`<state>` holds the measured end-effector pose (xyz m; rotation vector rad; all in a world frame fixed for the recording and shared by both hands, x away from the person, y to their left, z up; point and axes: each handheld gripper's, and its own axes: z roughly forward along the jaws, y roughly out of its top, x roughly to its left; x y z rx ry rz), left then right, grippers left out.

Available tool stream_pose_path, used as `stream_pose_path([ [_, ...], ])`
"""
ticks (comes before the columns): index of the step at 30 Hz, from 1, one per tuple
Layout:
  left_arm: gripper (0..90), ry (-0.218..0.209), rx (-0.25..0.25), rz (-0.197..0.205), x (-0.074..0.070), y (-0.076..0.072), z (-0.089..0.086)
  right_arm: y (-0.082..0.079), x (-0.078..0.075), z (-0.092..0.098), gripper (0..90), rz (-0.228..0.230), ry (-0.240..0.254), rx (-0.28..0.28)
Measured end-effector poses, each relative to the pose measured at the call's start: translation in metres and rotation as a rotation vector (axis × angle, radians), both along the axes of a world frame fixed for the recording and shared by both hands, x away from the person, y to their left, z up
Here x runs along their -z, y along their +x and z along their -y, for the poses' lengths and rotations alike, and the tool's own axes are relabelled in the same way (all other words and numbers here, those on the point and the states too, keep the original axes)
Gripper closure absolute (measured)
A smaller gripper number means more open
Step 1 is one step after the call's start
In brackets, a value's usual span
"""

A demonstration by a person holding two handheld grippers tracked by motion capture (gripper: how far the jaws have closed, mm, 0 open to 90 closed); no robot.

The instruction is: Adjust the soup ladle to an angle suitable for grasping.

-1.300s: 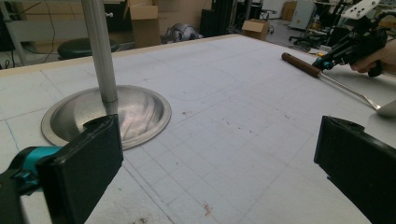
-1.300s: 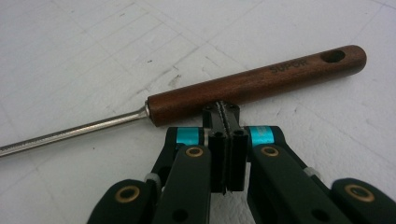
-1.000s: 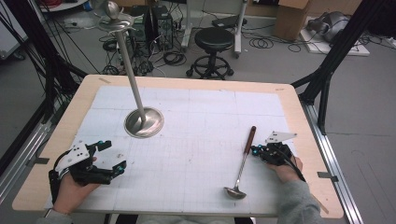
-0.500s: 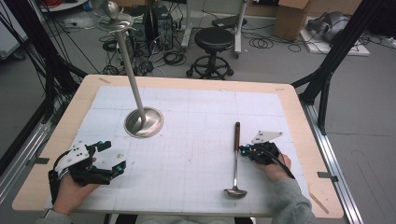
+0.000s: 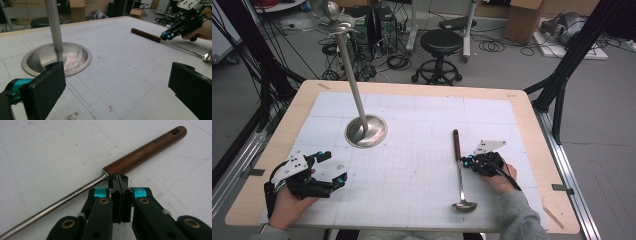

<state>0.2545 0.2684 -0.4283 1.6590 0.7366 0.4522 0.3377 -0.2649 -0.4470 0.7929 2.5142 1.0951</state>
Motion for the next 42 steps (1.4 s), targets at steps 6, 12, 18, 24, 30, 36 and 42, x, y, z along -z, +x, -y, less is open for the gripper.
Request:
stream_pose_path([
  [6, 1.7, -0.005, -0.002, -0.003, 0.000, -0.001, -0.001, 0.003, 0.000, -0.006, 90.0, -0.001, 0.007, -0.023],
  [12, 1.7, -0.004, -0.002, -0.006, 0.001, -0.002, -0.001, 0.007, 0.001, -0.014, 90.0, -0.003, 0.023, -0.056],
  [18, 1.7, -0.007, -0.009, -0.009, 0.000, -0.004, -0.003, 0.007, 0.002, -0.025, 90.0, -0.004, 0.025, -0.102],
  [24, 1.7, -0.005, -0.015, -0.010, 0.000, -0.006, -0.005, 0.008, 0.001, -0.035, 90.0, -0.020, 0.023, -0.134],
  [30, 1.7, -0.003, -0.027, -0.010, 0.000, -0.009, -0.008, 0.008, -0.001, -0.051, 90.0, -0.019, 0.010, -0.188],
  [36, 1.7, -0.005, -0.033, -0.011, 0.000, -0.011, -0.010, 0.008, -0.002, -0.060, 90.0, -0.027, -0.003, -0.225],
  [42, 1.7, -0.004, -0.039, -0.011, 0.000, -0.013, -0.012, 0.008, -0.002, -0.066, 90.0, -0.037, 0.006, -0.268],
])
